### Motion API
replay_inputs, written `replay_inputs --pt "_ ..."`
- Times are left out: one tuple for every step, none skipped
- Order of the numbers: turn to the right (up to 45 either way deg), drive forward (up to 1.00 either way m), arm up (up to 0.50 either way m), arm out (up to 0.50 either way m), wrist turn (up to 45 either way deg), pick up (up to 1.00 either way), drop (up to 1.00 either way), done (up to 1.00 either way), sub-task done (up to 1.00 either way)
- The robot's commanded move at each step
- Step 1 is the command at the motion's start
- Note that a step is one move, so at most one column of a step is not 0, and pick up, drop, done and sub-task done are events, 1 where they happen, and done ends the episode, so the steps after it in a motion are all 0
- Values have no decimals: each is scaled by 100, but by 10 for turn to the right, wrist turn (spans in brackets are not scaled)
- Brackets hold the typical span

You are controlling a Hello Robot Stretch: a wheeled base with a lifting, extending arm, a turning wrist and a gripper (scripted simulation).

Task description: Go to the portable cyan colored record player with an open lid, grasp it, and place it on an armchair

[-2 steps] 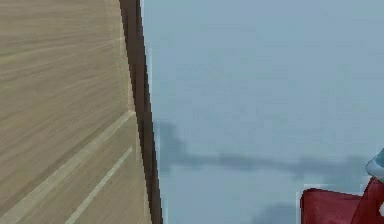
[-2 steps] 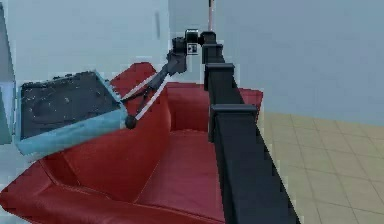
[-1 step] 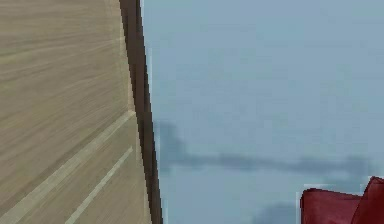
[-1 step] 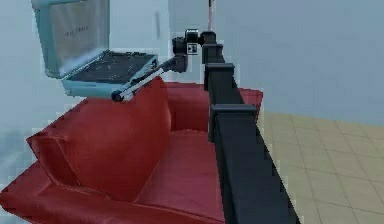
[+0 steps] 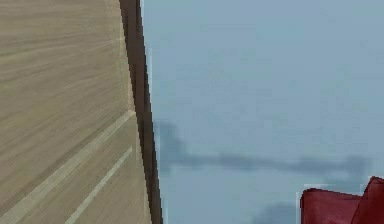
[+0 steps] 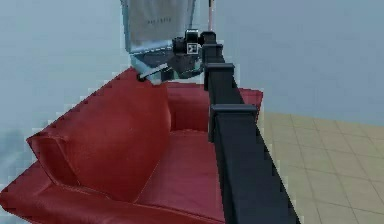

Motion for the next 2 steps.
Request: replay_inputs --pt "0 0 0 0 390 0 0 0 0" --pt "0 0 -26 0 0 0 0 0 0"
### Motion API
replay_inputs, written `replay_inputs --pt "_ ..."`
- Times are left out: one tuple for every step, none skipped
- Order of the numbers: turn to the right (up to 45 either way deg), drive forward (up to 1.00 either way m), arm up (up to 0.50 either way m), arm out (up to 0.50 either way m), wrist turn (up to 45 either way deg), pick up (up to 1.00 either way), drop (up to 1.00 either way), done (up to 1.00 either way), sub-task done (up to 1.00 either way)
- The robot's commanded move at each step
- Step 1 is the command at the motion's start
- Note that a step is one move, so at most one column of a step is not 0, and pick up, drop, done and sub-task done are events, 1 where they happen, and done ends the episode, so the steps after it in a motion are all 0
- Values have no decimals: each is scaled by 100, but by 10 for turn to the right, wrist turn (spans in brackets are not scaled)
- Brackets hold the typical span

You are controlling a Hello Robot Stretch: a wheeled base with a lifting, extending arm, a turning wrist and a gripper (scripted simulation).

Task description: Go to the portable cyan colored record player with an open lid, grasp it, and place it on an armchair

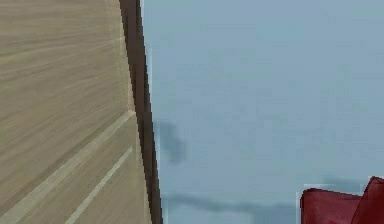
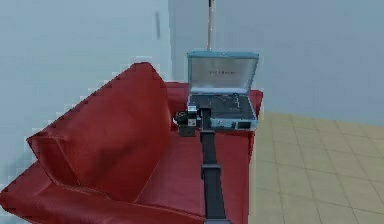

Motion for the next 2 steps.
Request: replay_inputs --pt "0 0 -32 0 0 0 0 0 0" --pt "0 0 0 0 0 0 100 0 0"
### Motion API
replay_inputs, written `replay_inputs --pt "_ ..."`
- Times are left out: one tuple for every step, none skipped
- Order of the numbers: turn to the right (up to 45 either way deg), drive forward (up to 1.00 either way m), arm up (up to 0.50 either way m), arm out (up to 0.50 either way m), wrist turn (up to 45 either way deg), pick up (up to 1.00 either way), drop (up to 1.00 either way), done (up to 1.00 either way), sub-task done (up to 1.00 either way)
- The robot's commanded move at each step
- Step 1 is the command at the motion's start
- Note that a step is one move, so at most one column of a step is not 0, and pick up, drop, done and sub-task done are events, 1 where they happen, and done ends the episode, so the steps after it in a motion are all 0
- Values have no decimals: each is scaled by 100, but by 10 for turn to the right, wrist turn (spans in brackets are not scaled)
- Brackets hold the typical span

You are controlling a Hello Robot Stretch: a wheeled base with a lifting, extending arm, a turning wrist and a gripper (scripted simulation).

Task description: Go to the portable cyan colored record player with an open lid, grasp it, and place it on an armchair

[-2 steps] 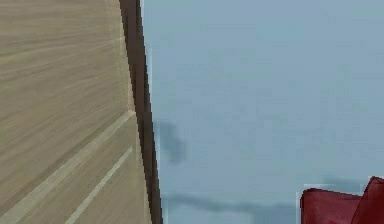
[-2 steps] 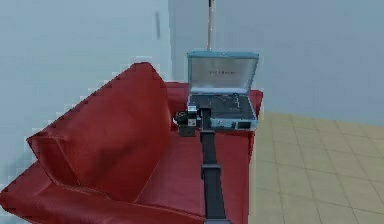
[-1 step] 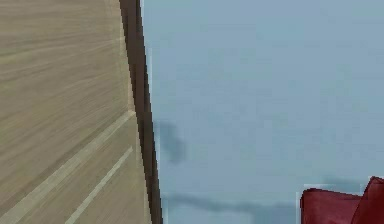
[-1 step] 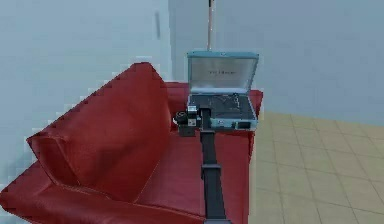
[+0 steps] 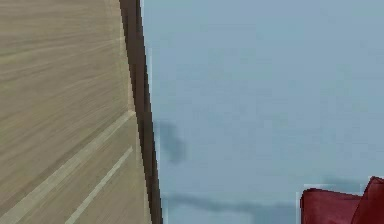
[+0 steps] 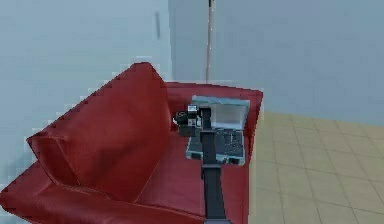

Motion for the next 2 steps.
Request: replay_inputs --pt "0 0 10 0 0 0 0 0 0" --pt "0 0 0 -8 0 0 0 0 0"
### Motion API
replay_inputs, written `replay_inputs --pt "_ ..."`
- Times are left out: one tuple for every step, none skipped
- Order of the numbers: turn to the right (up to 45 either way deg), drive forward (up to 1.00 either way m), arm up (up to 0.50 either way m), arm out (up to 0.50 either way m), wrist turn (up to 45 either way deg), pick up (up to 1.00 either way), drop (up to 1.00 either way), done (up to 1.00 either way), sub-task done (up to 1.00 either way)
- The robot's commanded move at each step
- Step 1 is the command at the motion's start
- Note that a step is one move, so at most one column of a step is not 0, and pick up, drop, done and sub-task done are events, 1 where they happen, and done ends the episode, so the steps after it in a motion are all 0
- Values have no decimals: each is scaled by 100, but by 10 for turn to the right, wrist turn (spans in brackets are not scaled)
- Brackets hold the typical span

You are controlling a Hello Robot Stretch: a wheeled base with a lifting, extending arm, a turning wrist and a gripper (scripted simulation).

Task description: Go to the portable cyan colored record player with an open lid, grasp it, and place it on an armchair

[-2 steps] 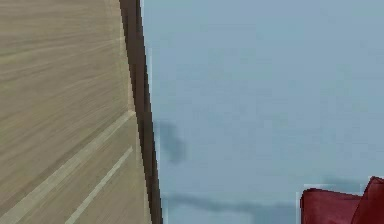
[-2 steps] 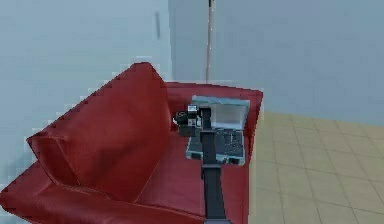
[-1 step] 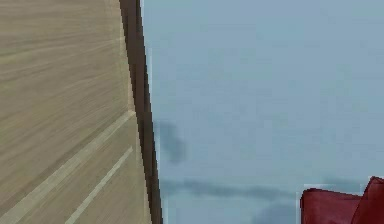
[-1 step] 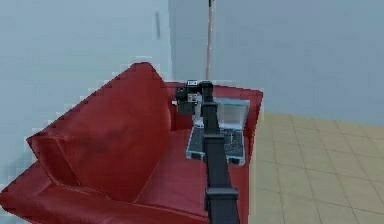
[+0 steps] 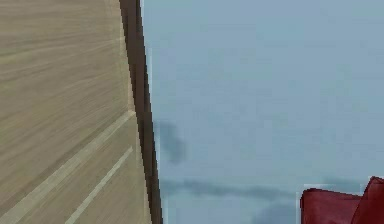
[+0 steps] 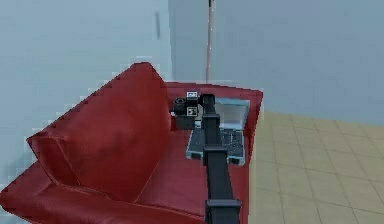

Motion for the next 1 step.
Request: replay_inputs --pt "0 0 0 0 0 0 0 100 0"
